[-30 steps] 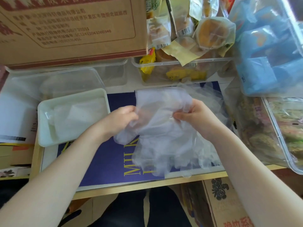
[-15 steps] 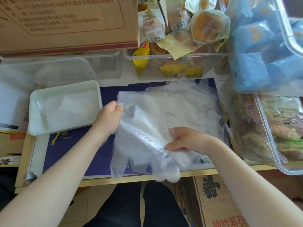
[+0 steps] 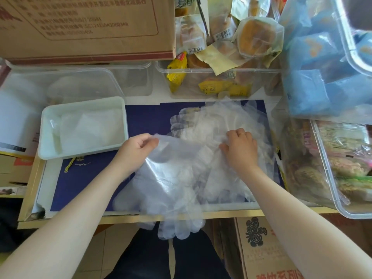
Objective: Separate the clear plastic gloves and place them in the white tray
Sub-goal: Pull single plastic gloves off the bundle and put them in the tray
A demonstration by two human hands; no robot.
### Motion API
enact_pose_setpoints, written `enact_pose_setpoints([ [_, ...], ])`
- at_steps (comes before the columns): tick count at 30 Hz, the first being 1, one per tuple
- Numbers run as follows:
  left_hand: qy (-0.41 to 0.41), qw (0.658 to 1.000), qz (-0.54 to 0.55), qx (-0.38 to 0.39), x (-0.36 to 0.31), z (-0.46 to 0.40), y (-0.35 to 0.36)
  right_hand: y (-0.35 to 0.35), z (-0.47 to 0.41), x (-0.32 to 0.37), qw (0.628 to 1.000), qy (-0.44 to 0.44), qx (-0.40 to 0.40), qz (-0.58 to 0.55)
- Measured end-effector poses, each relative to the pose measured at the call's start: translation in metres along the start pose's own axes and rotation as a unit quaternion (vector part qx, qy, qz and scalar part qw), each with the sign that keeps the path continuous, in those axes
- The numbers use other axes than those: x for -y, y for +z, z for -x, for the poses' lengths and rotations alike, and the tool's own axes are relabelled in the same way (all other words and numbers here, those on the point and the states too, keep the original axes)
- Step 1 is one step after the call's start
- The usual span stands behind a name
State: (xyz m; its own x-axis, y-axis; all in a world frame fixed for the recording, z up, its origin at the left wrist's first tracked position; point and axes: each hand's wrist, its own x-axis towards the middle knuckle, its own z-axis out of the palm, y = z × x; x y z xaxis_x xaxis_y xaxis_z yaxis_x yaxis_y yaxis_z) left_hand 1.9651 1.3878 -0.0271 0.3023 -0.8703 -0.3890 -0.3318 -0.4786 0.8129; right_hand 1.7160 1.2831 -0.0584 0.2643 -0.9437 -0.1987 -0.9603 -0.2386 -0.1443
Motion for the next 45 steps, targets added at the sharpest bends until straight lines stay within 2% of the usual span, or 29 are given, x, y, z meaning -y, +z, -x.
enact_pose_setpoints([
  [5,0.016,0.996,0.066,0.056,-0.013,0.012,0.006,-0.001,-0.002,-0.009,0.992,-0.038,-0.101,-0.062],
  [8,0.037,0.979,0.156,0.128,-0.029,0.019,0.003,-0.016,0.005,-0.009,0.966,-0.096,-0.199,-0.136],
  [10,0.073,0.967,0.181,0.165,-0.041,0.022,0.0,-0.025,0.012,-0.007,0.944,-0.158,-0.236,-0.166],
  [12,0.142,0.969,0.137,0.149,-0.047,0.021,-0.001,-0.032,0.022,-0.002,0.929,-0.203,-0.231,-0.207],
  [15,0.228,0.97,0.037,0.083,-0.059,0.018,0.003,-0.037,0.035,0.002,0.915,-0.232,-0.204,-0.26],
  [18,0.207,0.976,0.005,0.071,-0.065,0.015,0.012,-0.039,0.041,0.004,0.909,-0.241,-0.2,-0.275],
  [21,0.195,0.976,0.021,0.096,-0.064,0.013,0.017,-0.045,0.044,0.007,0.903,-0.24,-0.207,-0.291],
  [23,0.207,0.975,0.026,0.082,-0.063,0.013,0.019,-0.048,0.045,0.007,0.901,-0.23,-0.207,-0.304],
  [25,0.225,0.972,0.025,0.061,-0.061,0.014,0.019,-0.054,0.048,0.005,0.895,-0.195,-0.159,-0.369],
  [27,0.228,0.971,0.025,0.063,-0.061,0.016,0.018,-0.065,0.05,0.007,0.847,-0.092,-0.064,-0.52],
  [30,0.199,0.976,0.053,0.076,-0.066,0.022,0.018,-0.079,0.038,0.006,0.744,0.097,0.05,-0.66],
  [32,0.183,0.978,0.062,0.083,-0.069,0.026,0.018,-0.083,0.028,0.005,0.683,0.111,0.135,-0.709],
  [33,0.178,0.978,0.068,0.086,-0.071,0.029,0.017,-0.085,0.026,0.007,0.68,0.091,0.159,-0.71],
  [34,0.176,0.978,0.072,0.083,-0.072,0.031,0.015,-0.087,0.024,0.009,0.697,0.067,0.166,-0.695],
  [36,0.165,0.98,0.088,0.064,-0.071,0.034,0.01,-0.092,0.024,0.014,0.719,0.026,0.157,-0.677],
  [38,0.141,0.984,0.105,0.036,-0.065,0.032,0.003,-0.101,0.022,0.017,0.725,0.01,0.142,-0.674],
  [42,0.076,0.989,0.127,-0.013,-0.052,0.028,-0.011,-0.123,0.021,0.018,0.796,0.028,0.077,-0.6],
  [43,0.07,0.99,0.114,-0.039,-0.05,0.026,-0.013,-0.127,0.021,0.017,0.805,0.041,0.055,-0.589],
  [45,0.057,0.986,0.095,-0.128,-0.052,0.027,-0.017,-0.134,0.022,0.015,0.802,0.092,0.018,-0.59],
])
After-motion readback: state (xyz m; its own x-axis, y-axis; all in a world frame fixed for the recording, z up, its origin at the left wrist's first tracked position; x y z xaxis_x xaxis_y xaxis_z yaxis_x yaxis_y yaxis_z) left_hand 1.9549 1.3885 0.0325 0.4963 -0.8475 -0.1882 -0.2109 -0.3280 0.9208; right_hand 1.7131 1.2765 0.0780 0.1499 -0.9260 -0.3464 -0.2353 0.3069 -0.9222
